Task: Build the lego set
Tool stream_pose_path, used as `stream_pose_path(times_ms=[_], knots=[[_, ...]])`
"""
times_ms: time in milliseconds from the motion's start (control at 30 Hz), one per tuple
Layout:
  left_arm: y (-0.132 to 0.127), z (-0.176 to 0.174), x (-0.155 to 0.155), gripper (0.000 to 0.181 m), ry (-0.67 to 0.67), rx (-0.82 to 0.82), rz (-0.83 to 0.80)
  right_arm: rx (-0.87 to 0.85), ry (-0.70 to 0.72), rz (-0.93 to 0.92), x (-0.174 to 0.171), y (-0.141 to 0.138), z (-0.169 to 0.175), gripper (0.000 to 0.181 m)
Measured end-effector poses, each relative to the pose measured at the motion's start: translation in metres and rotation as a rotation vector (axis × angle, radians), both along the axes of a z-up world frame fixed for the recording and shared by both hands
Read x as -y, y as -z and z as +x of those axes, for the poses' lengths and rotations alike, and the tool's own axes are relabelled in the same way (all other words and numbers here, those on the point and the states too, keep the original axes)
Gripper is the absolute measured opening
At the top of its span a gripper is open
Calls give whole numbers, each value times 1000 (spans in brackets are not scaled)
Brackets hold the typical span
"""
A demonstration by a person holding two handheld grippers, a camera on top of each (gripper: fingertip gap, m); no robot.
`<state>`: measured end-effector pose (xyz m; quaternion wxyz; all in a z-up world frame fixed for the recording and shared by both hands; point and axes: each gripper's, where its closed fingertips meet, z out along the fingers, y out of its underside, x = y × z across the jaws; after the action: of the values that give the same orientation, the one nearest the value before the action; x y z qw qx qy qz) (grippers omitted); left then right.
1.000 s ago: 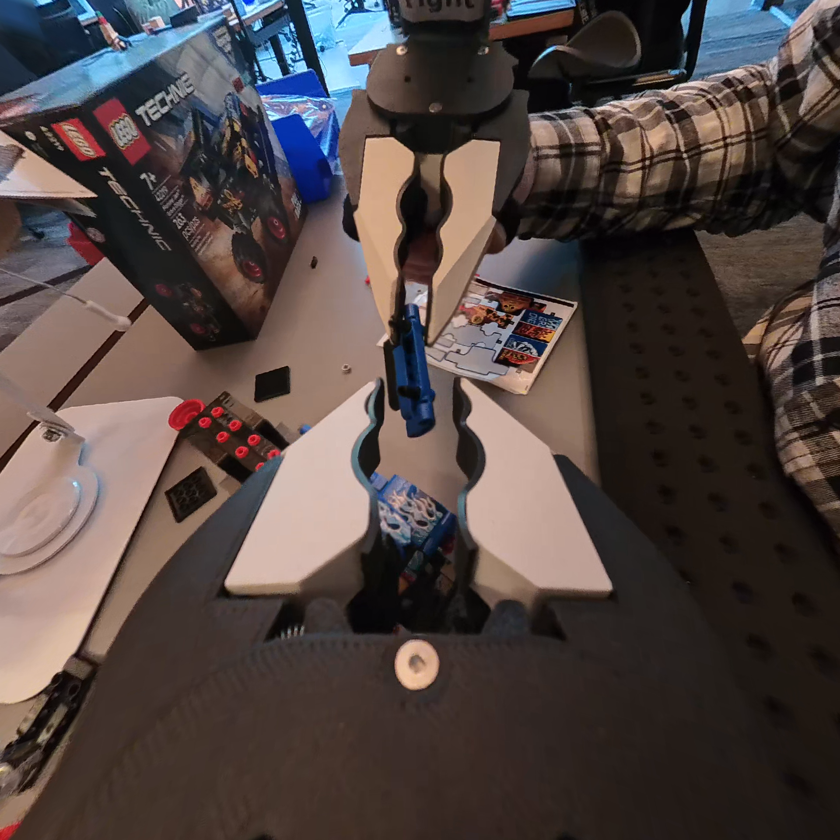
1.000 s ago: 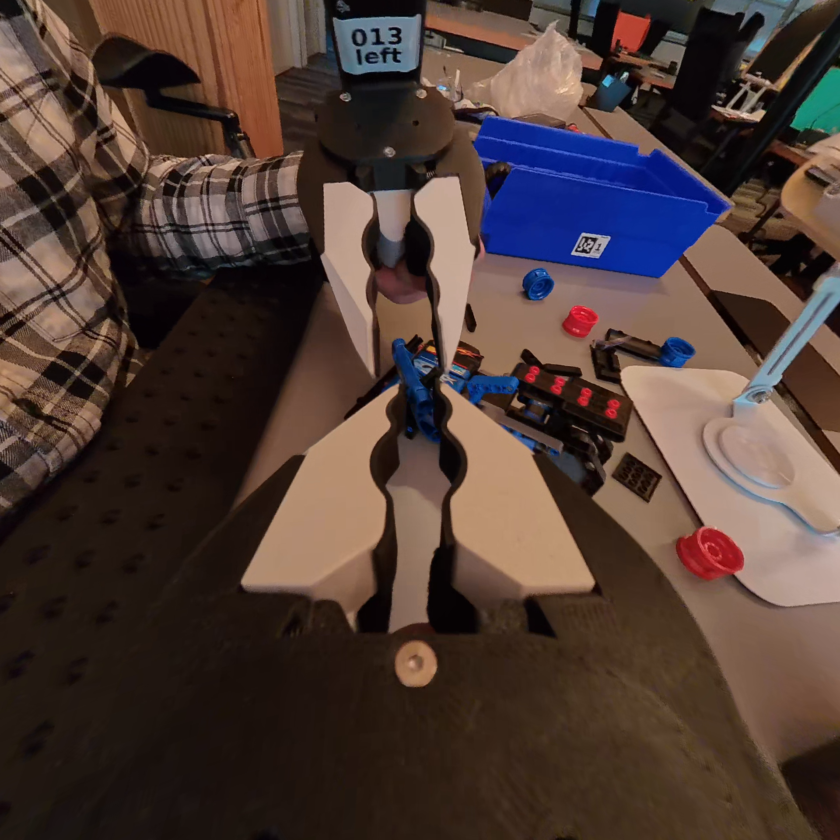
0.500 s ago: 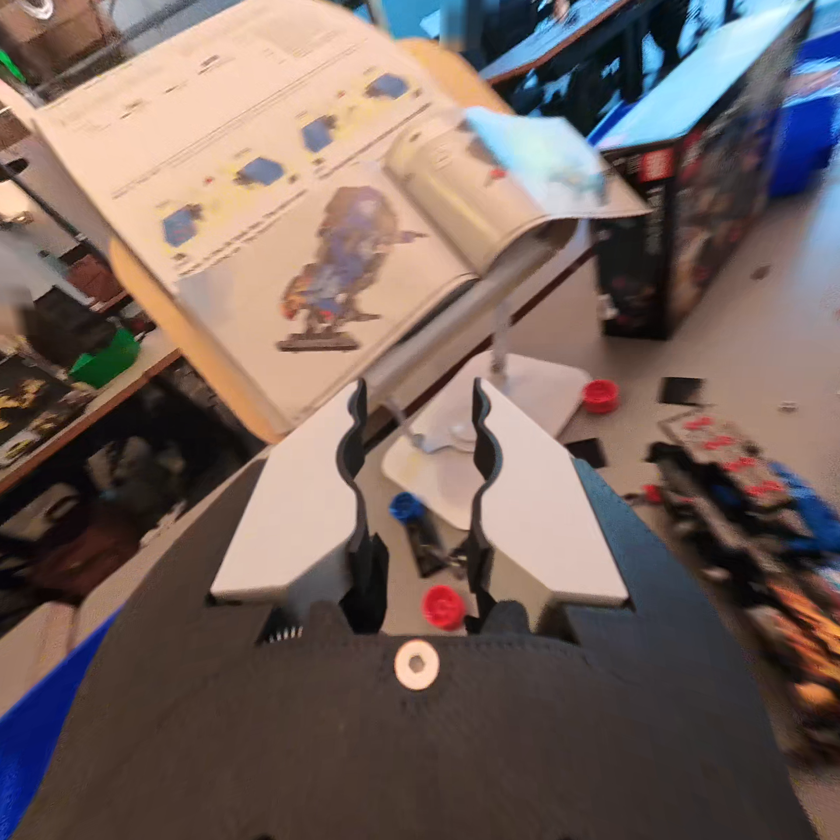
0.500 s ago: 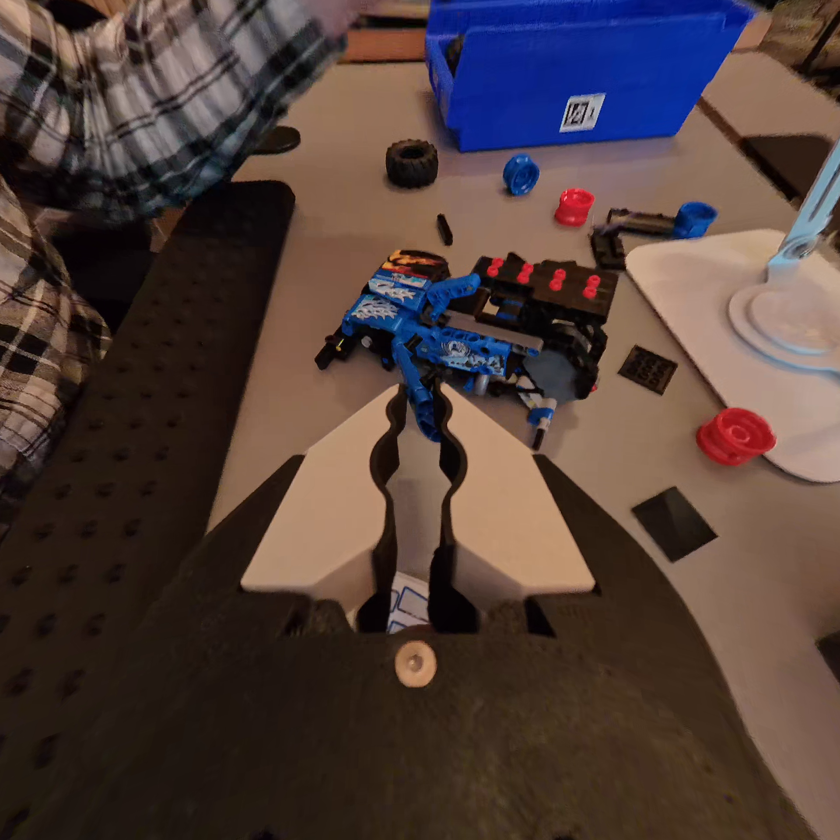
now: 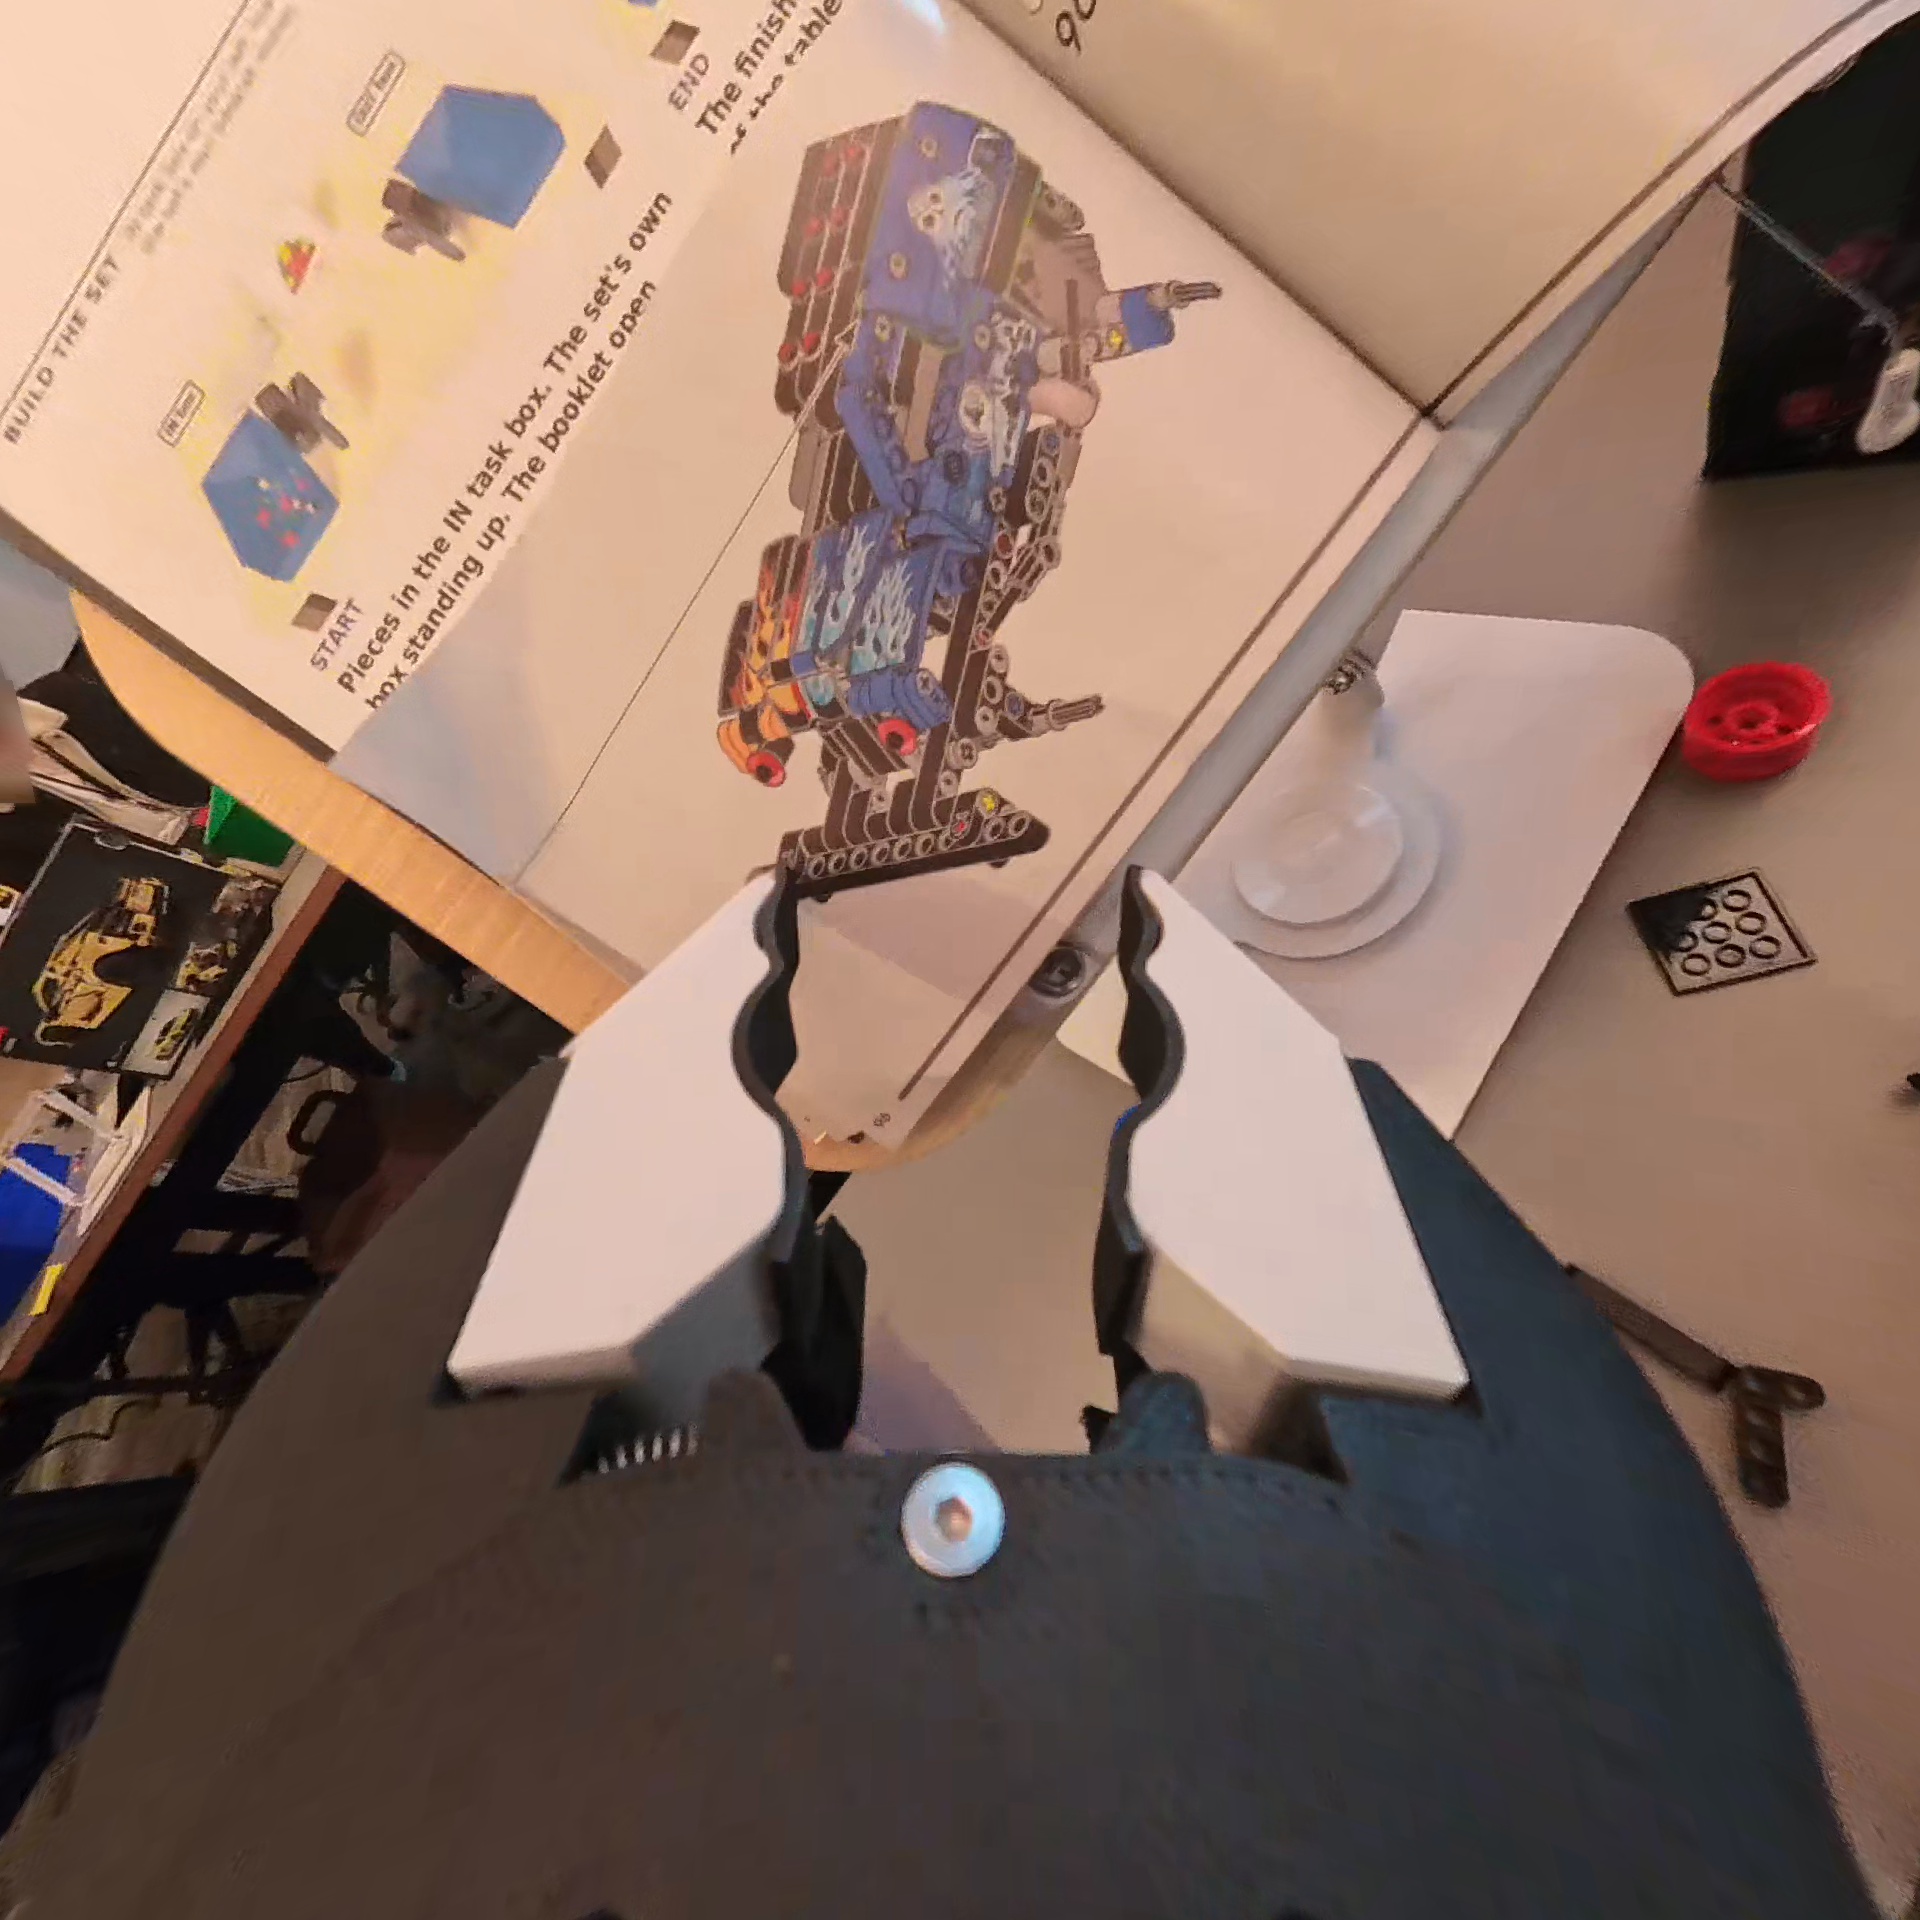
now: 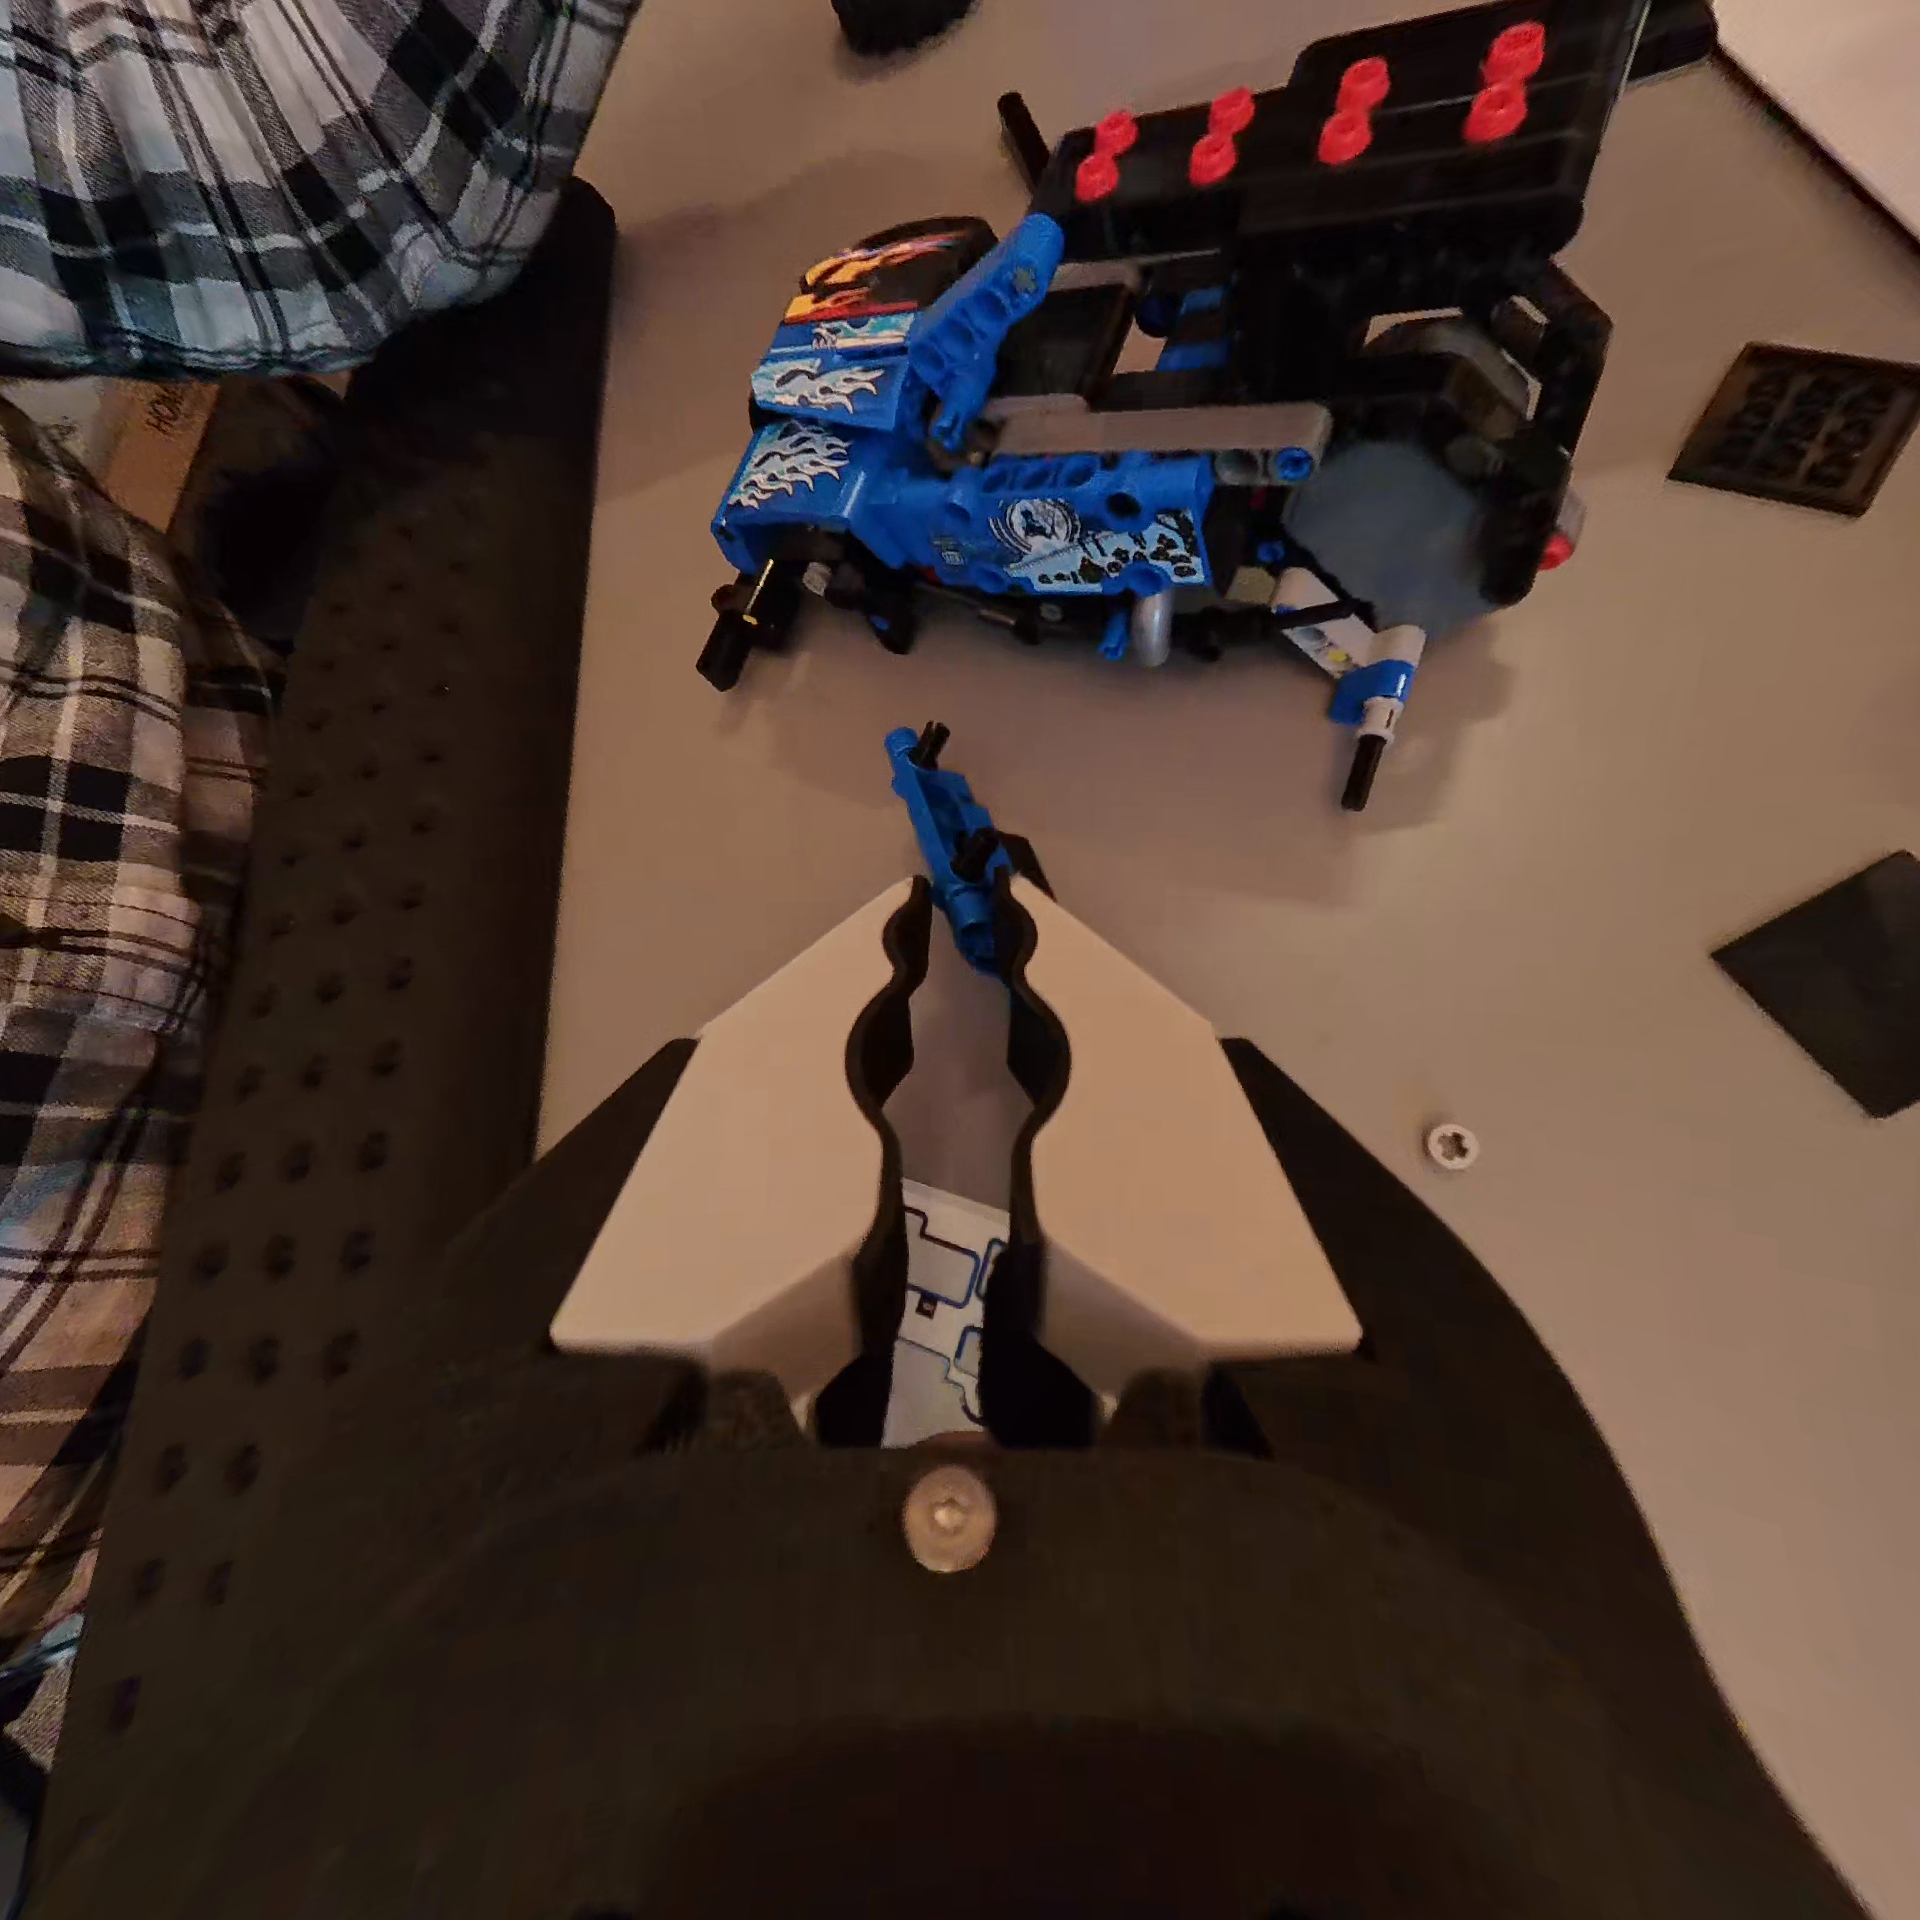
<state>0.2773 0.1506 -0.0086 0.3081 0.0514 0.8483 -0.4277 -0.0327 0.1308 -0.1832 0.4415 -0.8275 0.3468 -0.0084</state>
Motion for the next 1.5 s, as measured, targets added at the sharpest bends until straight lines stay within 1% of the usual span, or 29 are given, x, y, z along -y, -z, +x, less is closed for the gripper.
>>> stream_pose_path(times_ms=[133, 267, 433, 533, 600, 767, 900, 1067, 1233, 1333, 1500], knots=[[4, 2, -1, 58, 9, -12, -10, -14, 14, 13, 2, 0, 2, 11], [4, 0, 1, 50, 30, -26, -32, -16, 33, 14, 3, 1, 5, 23], [5, -2, -2, 43, 39, -10, -15, 17, 44, 12, 5, -3, 9, 27], [5, -7, -5, 32, 69, -8, -15, 40, 54, 22, 6, -8, 11, 27], [4, -8, -8, 19, 83, -11, -16, 54, 59, 32, 7, -11, 13, 26], [6, -9, -9, 10, 93, -23, -19, 69, 62, 41, 7, -12, 15, 24], [5, -10, -7, 10, 95, -4, -13, 82, 64, 38, 8, -13, 17, 23], [-7, -13, -4, 11, 103, 29, -63, 107, 78, 52, 11, -20, 18, 22], [-12, -12, 2, 12, 88, 59, -87, 124, 82, 57, 12, -24, 19, 21], [-11, -13, 8, 16, 80, 60, -86, 131, 85, 55, 13, -24, 19, 21], [-20, -16, 17, 23, 76, 34, -153, 136, 86, 55, 13, -24, 19, 21]])
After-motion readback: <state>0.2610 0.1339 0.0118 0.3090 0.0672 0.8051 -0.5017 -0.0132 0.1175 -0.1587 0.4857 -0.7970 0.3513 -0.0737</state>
